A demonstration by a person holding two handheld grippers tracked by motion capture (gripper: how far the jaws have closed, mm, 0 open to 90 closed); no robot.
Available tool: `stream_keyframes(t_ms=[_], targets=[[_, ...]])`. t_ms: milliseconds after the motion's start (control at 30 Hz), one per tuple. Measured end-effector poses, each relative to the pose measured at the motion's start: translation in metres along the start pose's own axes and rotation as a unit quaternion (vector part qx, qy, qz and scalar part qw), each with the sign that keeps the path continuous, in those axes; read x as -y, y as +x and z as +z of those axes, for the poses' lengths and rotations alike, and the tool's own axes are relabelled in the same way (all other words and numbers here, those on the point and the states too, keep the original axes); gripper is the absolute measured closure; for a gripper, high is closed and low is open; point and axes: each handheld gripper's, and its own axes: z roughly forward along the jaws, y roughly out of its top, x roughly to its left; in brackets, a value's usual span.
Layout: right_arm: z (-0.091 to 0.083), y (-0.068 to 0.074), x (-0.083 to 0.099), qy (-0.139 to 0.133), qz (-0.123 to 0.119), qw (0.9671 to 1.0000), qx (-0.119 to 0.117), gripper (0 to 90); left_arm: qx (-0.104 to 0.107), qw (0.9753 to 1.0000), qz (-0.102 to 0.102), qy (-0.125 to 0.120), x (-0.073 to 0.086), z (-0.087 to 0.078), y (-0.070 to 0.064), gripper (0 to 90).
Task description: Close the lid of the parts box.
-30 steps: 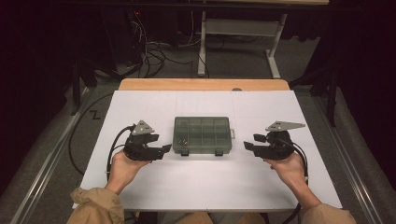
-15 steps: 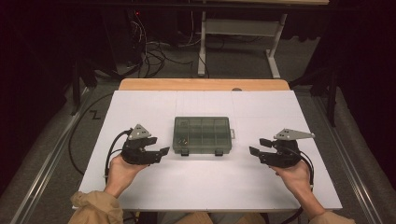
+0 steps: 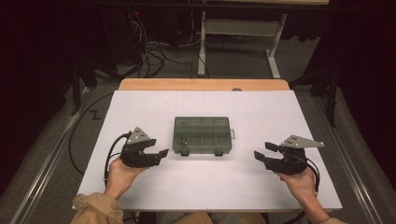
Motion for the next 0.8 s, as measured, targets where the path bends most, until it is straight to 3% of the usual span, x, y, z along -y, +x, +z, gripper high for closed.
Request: stream_keyframes(t_ms=[800], targets=[[-0.008, -0.006, 0.027, -0.022, 0.014, 0.9995, 0.017, 36.7, 0.005, 0.9999, -0.013, -0.005, 0.021, 0.001, 0.000, 35.5]])
